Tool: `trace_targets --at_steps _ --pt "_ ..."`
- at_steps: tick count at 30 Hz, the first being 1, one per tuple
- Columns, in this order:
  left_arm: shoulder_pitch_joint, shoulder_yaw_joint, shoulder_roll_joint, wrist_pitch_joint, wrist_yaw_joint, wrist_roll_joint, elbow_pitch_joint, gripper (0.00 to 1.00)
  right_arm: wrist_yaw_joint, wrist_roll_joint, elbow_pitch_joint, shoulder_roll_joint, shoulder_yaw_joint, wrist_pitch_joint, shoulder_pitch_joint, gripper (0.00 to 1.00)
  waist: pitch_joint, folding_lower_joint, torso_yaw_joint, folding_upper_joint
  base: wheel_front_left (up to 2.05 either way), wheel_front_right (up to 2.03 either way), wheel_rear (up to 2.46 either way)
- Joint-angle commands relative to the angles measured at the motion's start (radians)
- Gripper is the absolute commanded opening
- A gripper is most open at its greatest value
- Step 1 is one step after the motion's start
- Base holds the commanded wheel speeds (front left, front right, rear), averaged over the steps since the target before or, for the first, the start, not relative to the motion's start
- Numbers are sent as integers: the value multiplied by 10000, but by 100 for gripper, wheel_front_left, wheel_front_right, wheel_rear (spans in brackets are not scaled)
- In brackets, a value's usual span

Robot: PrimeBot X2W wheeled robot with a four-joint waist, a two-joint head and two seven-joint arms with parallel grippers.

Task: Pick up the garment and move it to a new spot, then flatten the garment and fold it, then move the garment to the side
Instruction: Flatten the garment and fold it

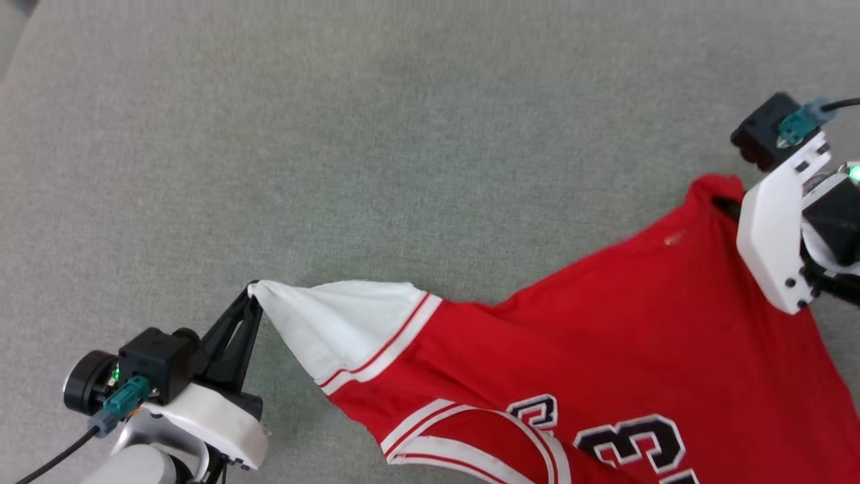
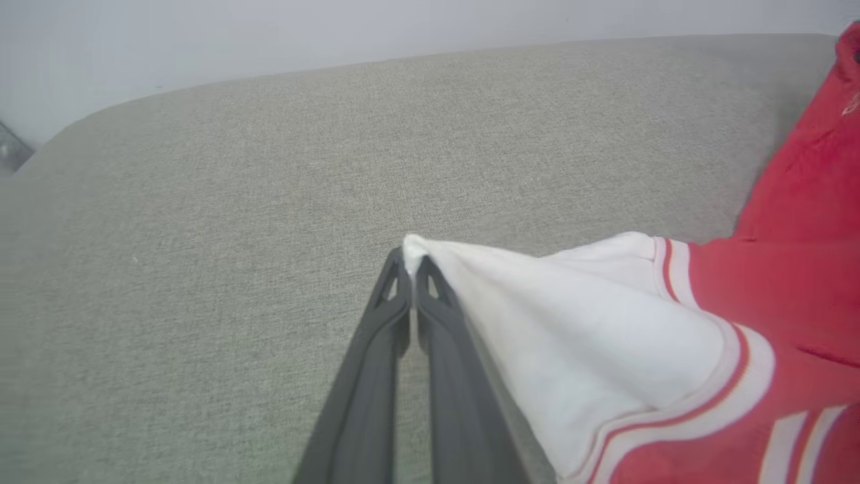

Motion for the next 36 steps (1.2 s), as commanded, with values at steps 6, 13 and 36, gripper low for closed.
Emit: trace_targets --at_steps 6,13,36 --pt "-854 45 232 304 -12 444 -301 0 -8 -149 -517 2 -939 -1632 -197 0 -1118 -1 -598 0 0 0 0" --pt "-3045 188 137 931 -540 930 -383 0 -8 -967 -884 569 -2078 -2670 -521 0 -1153 -1 -1149 0 0 0 0" --pt "-12574 574 -1853 1956 -2904 2085 3643 0 -8 -4366 1902 2957 -2909 -4172 -6979 0 850 -1 -1844 0 0 0 0"
